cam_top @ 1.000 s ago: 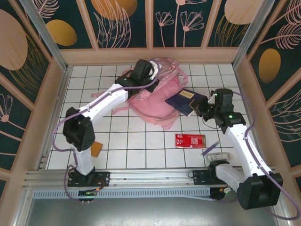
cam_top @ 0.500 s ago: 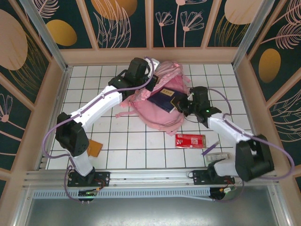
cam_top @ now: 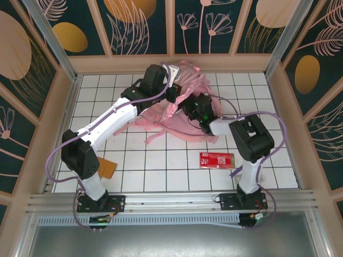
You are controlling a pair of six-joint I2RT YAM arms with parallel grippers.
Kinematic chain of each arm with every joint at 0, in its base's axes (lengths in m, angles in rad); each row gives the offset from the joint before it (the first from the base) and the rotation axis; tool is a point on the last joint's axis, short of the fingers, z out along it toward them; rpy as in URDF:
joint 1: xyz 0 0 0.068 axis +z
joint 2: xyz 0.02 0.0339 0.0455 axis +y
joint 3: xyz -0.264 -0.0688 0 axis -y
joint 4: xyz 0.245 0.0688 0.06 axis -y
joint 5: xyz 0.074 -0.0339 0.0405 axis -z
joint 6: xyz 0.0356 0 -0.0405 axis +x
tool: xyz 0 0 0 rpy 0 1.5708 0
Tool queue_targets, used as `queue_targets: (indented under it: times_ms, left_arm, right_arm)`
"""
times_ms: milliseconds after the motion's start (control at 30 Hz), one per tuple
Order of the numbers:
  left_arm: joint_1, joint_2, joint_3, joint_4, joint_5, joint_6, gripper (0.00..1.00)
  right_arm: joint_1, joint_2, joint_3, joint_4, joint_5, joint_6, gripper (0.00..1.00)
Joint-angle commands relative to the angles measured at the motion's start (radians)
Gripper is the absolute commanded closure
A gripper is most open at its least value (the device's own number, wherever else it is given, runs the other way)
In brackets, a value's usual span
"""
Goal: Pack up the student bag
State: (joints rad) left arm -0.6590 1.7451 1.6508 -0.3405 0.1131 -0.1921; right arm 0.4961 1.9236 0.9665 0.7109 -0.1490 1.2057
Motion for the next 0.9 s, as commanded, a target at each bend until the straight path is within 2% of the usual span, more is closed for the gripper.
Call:
queue_targets:
  times_ms: [0, 133, 367, 567, 700, 867]
  left_arm:
    - [-0.008, -0.088, 0.052, 0.169, 0.080, 0.031, 1.00]
    - [-0.004, -0.084, 0.087, 0.132, 0.055, 0.089, 1.00]
    - [0.045, -0.105, 0.061, 0.120, 0.032, 0.104, 1.00]
    - [0.053, -0.105, 0.052, 0.129, 0.029, 0.099, 1.00]
    - [0.055, -0.105, 0.042, 0.134, 0.077, 0.074, 1.00]
    - [0.053, -0.111, 0.026, 0.157, 0.137, 0.042, 1.00]
  right_arm:
    - [0.002, 0.064, 0.062, 0.133, 0.012, -0.079, 1.00]
    - [0.015, 0.029, -0.002, 0.216, -0.122, -0.133, 1.00]
    - [0.016, -0.234, -0.171, 0.071, -0.144, -0.229, 1.00]
    - [0.030, -0.337, -0.201, -0.022, -0.107, -0.247, 1.00]
    - [0.029, -0.279, -0.147, -0.042, -0.070, -0.254, 1.00]
    - [0.039, -0.095, -0.031, 0.051, -0.004, -0.198, 1.00]
